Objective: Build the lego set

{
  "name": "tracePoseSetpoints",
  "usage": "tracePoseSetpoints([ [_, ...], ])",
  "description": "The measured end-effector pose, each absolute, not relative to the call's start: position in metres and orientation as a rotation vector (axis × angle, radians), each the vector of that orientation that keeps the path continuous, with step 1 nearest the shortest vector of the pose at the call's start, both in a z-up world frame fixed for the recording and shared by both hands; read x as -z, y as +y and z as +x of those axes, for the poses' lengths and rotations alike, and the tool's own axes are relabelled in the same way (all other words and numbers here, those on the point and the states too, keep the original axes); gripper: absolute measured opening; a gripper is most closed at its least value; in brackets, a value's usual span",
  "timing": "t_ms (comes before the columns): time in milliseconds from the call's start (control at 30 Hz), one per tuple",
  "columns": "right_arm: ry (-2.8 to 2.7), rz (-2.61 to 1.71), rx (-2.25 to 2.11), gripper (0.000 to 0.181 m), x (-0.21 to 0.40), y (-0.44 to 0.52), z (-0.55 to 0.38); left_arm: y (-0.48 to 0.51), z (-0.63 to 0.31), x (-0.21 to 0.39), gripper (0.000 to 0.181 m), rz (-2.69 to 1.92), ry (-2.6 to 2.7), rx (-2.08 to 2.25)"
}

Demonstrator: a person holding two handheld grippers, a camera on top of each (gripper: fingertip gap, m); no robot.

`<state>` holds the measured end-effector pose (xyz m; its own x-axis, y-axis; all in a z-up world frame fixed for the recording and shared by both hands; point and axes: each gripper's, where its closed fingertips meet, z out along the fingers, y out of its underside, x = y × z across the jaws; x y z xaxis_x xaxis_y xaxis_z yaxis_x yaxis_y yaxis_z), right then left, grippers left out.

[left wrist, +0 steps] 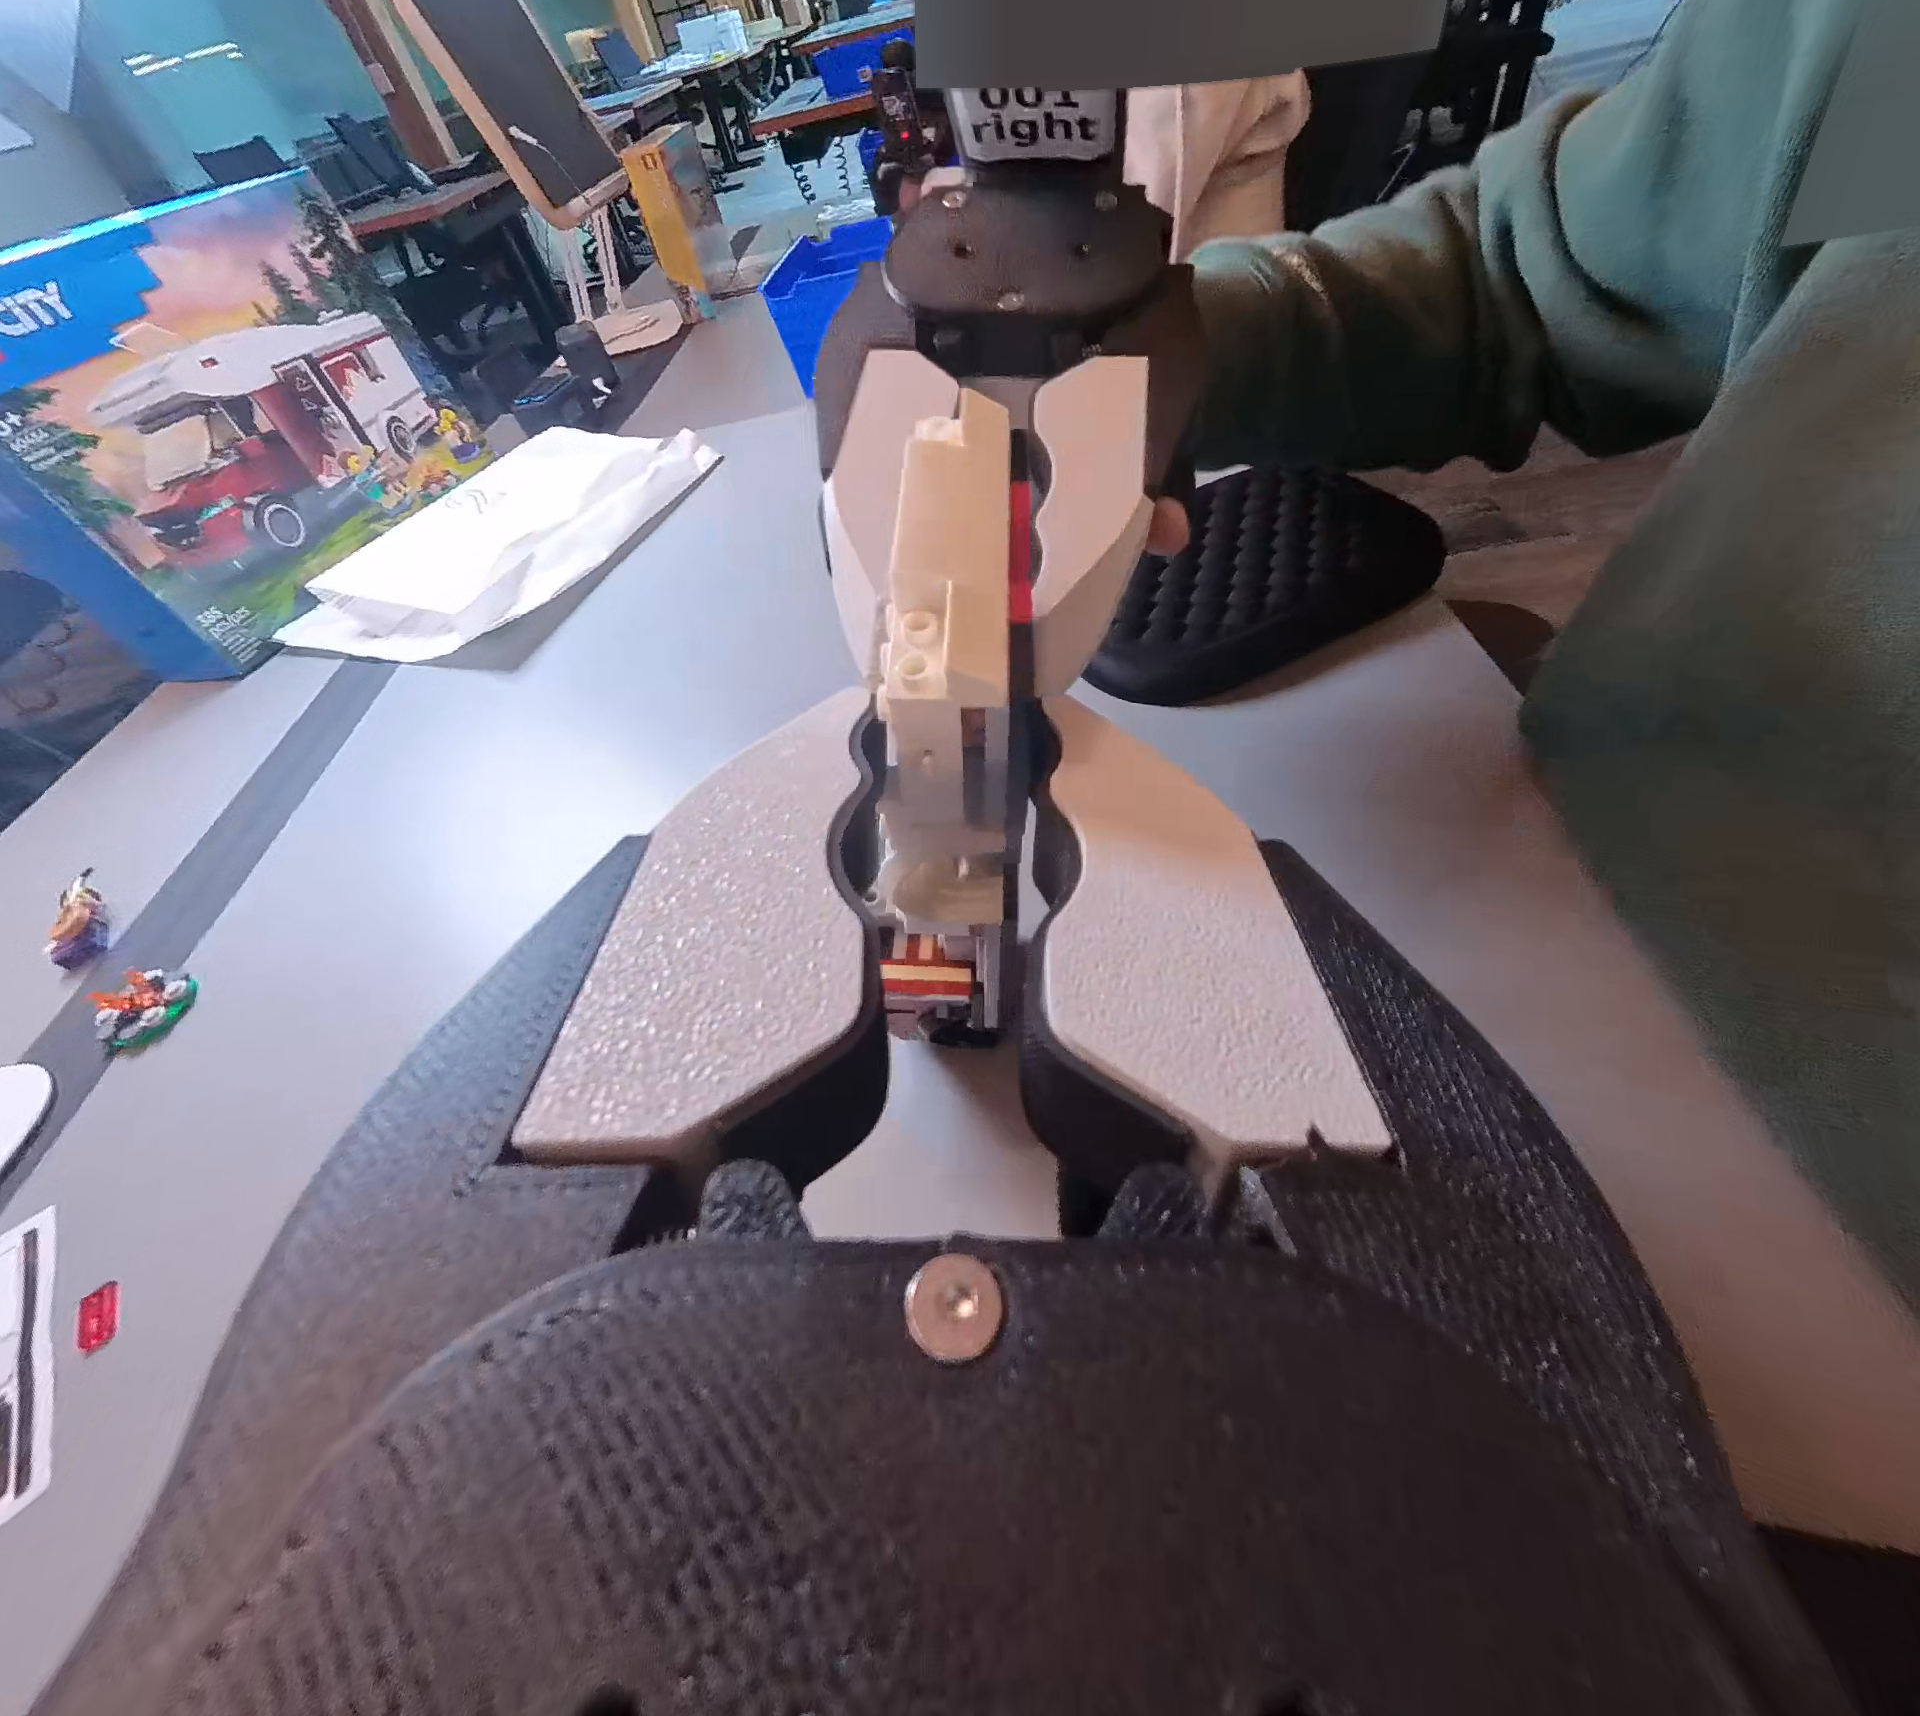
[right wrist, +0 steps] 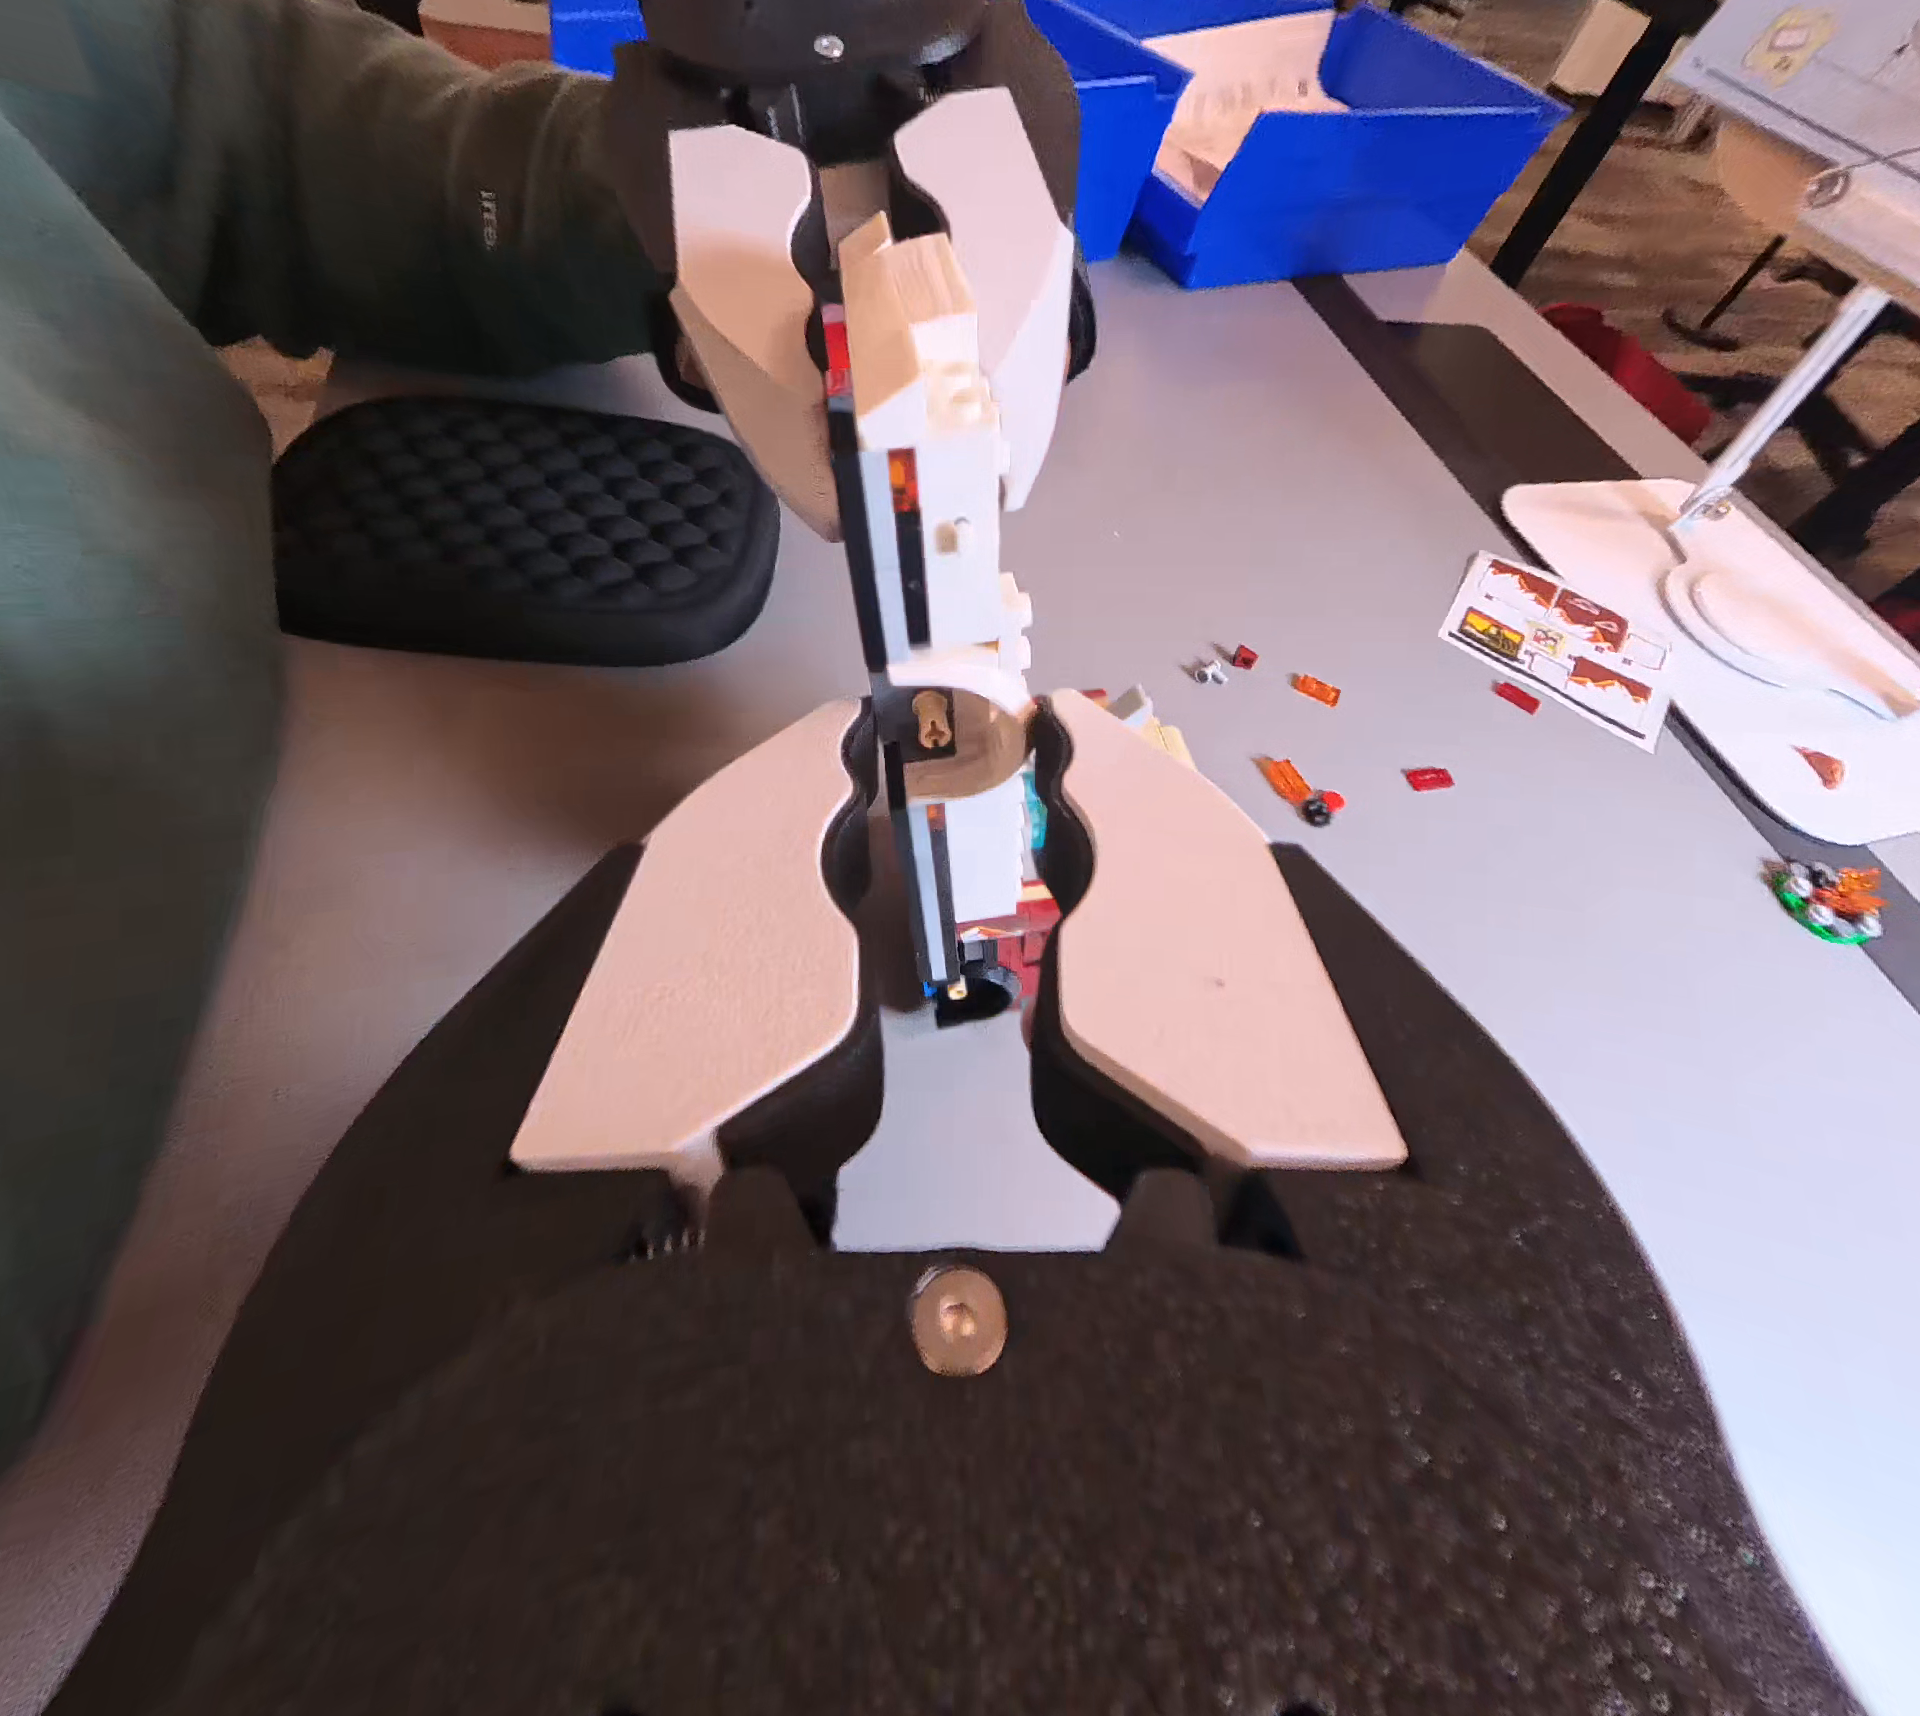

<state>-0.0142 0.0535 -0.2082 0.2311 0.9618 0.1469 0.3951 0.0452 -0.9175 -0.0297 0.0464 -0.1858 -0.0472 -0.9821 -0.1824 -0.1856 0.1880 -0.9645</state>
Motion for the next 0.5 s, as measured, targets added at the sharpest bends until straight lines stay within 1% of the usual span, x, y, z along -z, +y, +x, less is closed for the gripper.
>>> tracePoseSetpoints([
  [133, -1.313, -1.47, -0.625, 0.028, 0.208, 0.047, -0.021, 0.043, -0.036, 0.188, 0.028, -1.201, 1.46, 0.952],
  [267, -1.296, -1.427, -0.462, 0.028, 0.209, 0.042, -0.027, 0.043, -0.047, 0.192, 0.03, -1.193, 1.492, 0.766],
  [367, -1.315, -1.342, -0.187, 0.027, 0.215, 0.043, -0.033, 0.051, -0.058, 0.205, 0.033, -1.257, 1.497, 0.613],
  [500, -1.362, -1.216, 0.195, 0.028, 0.233, 0.055, -0.04, 0.067, -0.072, 0.231, 0.037, -1.487, 1.367, 0.707],
])
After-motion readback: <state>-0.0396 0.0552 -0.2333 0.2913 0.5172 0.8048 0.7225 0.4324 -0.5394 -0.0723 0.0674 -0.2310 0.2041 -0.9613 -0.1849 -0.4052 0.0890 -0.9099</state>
